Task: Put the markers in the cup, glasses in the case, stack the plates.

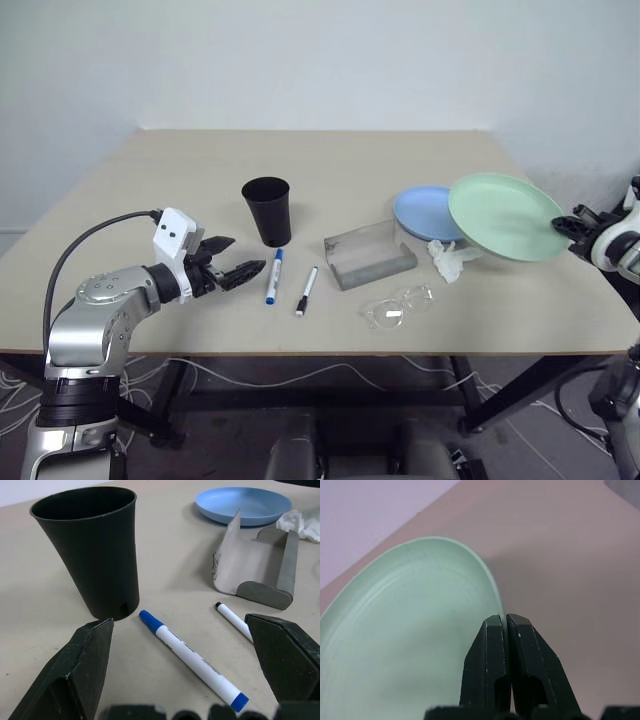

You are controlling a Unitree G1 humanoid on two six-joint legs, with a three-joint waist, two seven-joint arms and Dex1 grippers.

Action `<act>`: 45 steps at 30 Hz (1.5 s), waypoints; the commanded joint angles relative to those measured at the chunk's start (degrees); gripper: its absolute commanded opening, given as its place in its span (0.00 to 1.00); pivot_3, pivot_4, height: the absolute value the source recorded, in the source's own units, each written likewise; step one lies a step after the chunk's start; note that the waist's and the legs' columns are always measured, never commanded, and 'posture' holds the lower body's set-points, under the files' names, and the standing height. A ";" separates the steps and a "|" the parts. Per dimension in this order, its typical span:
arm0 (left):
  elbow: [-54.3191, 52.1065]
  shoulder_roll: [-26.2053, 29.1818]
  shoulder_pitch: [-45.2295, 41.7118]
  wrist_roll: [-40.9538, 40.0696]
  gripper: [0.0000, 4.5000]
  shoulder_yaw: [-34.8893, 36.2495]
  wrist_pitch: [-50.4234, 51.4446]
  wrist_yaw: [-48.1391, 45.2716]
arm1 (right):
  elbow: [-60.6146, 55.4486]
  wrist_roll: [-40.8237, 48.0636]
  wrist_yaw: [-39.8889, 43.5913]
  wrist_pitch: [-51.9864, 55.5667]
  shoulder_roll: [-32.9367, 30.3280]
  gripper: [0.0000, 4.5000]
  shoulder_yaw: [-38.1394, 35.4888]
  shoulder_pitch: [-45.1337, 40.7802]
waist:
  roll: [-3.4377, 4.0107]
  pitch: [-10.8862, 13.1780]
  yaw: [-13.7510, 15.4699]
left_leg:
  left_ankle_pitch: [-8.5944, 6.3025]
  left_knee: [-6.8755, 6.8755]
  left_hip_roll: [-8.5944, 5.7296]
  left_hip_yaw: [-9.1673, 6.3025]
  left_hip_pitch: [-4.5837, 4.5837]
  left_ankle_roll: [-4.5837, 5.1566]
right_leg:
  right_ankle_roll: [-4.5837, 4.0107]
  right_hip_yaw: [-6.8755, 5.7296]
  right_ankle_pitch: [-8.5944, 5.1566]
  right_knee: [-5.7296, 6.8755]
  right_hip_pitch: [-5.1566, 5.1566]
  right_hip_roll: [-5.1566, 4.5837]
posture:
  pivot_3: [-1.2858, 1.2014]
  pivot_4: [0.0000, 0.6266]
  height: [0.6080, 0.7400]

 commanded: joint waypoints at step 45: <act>-8.34 -0.23 3.17 -3.74 1.00 3.03 2.51 6.22 | -4.40 -17.78 23.97 -13.63 4.89 0.99 36.75 0.04 | 0.08 -0.04 -1.12 | 0.04 0.03 0.00 0.17 -0.01 -0.26 | -0.02 -0.02 0.01 0.31 -0.12 0.03 | 0.52 0.00 0.24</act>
